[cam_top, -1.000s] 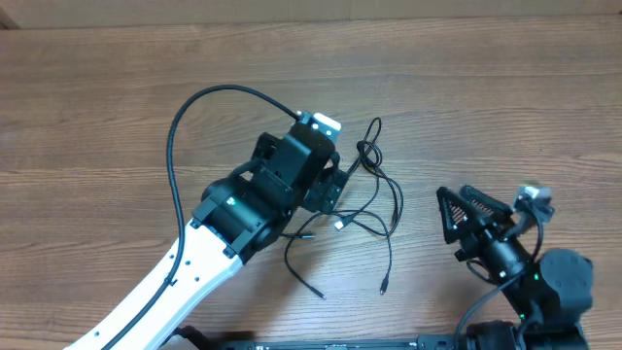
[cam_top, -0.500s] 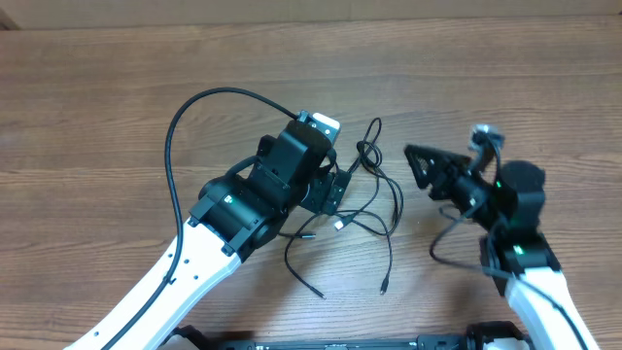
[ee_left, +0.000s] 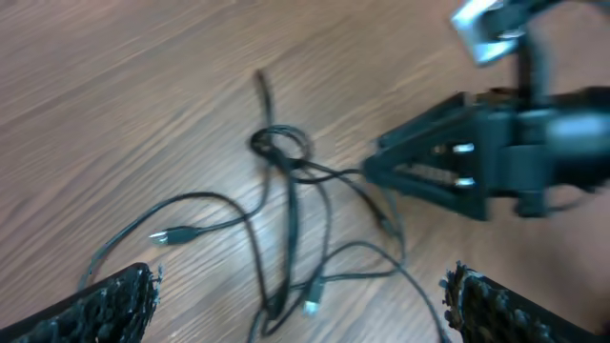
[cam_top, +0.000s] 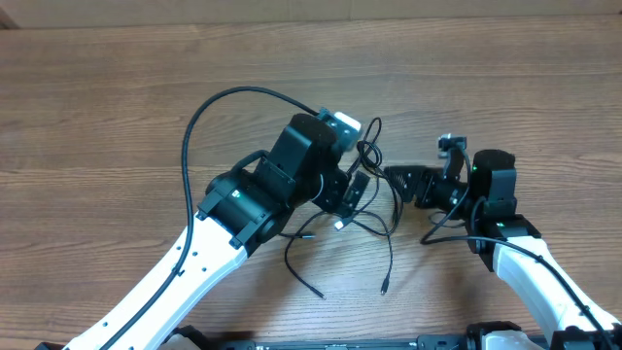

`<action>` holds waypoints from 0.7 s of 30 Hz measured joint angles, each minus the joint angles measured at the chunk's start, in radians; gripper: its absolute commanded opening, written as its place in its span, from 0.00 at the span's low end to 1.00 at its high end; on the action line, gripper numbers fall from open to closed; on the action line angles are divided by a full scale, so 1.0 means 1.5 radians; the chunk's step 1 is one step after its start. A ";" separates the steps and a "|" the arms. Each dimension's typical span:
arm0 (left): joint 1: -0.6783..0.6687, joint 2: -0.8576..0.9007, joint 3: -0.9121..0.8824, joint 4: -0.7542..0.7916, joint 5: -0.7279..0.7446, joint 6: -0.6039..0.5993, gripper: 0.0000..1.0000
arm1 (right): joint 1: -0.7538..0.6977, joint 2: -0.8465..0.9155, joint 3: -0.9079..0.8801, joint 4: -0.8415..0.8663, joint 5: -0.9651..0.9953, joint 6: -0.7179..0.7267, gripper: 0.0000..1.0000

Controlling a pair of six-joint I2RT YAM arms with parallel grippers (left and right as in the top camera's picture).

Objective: Untangle cables

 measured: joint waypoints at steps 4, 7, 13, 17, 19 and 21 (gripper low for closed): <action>0.000 0.001 0.000 0.003 0.035 0.020 1.00 | 0.000 0.000 0.000 -0.049 0.058 -0.077 0.63; 0.000 0.010 0.000 0.005 0.047 0.026 1.00 | 0.000 0.000 0.000 -0.051 0.082 -0.112 0.64; 0.000 0.045 0.000 0.026 0.058 0.033 1.00 | 0.000 0.017 0.000 -0.051 0.111 -0.152 0.67; 0.000 0.054 0.000 0.035 0.079 0.039 1.00 | 0.000 0.055 0.000 -0.048 0.115 -0.161 0.68; 0.000 0.054 0.000 0.032 0.097 0.056 1.00 | 0.000 0.064 0.000 -0.043 0.115 -0.163 0.69; 0.000 0.054 0.000 0.013 0.116 0.084 1.00 | 0.000 0.071 0.001 -0.037 0.115 -0.164 0.69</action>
